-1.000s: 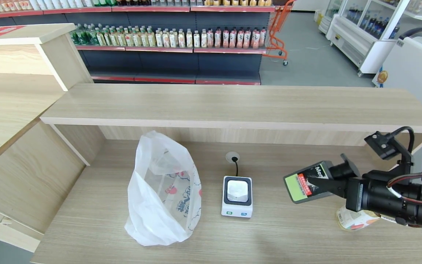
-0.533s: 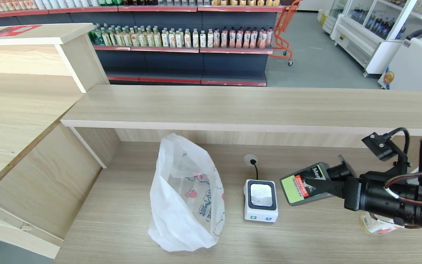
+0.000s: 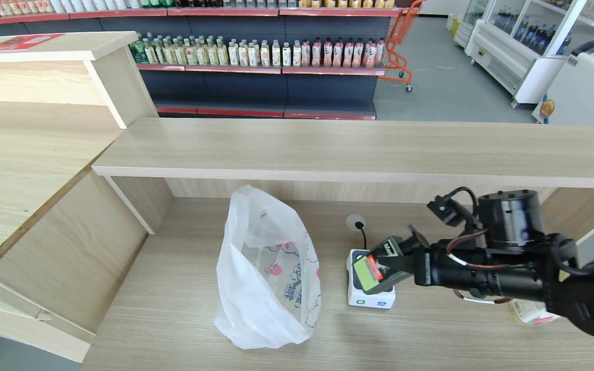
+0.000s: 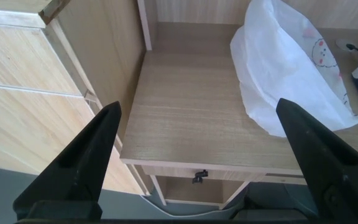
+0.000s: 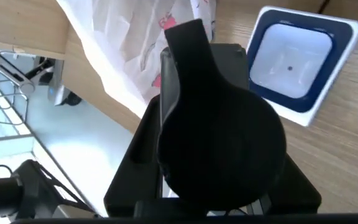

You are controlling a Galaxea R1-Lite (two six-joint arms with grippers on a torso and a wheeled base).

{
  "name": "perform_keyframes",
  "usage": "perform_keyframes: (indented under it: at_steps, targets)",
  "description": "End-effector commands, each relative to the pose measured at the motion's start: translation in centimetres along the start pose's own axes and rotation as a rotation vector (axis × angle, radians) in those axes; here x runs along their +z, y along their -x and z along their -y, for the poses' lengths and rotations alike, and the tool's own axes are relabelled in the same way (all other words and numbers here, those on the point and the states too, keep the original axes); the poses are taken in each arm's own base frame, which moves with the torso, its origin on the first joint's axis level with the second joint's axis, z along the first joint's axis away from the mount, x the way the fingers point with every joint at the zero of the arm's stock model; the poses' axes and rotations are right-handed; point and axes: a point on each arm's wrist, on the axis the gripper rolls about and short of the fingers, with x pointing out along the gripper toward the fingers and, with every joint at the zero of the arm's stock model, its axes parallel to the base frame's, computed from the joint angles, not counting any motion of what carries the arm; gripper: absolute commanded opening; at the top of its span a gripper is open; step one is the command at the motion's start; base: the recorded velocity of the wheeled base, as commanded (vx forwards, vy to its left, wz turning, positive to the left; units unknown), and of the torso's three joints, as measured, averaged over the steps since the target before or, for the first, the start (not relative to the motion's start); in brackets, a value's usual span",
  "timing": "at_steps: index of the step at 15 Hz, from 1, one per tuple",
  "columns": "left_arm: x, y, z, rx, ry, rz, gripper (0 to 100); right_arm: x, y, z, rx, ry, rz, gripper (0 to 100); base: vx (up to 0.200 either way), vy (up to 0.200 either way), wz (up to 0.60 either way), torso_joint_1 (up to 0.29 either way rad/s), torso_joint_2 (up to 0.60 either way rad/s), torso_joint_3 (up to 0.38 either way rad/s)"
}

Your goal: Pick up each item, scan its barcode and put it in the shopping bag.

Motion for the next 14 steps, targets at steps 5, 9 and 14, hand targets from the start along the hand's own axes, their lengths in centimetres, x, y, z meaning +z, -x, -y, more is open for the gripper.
perform_keyframes:
  at_steps: [5, 9, 14]
  targets:
    - [0.0, 0.0, 0.0, 0.0, 0.0, 0.0, 100, -1.4, -9.2, -3.3, 0.078, 0.105, -0.103, 0, 0.0, 0.0, 0.0, 0.0, 0.0, 0.0]
    - [0.0, 0.0, 0.0, -0.001, 0.0, 0.0, 100, -2.6, -13.4, -2.2, 0.067, 0.4, -0.129, 0, 0.0, 0.0, 0.0, 0.0, 0.0, 0.0]
    - [0.0, 0.0, 0.0, 0.0, 0.0, 0.0, 100, -3.1, -17.7, -3.4, 0.126, 0.621, -0.013, 0, 0.0, 0.0, 0.0, 0.0, 0.0, 0.0]
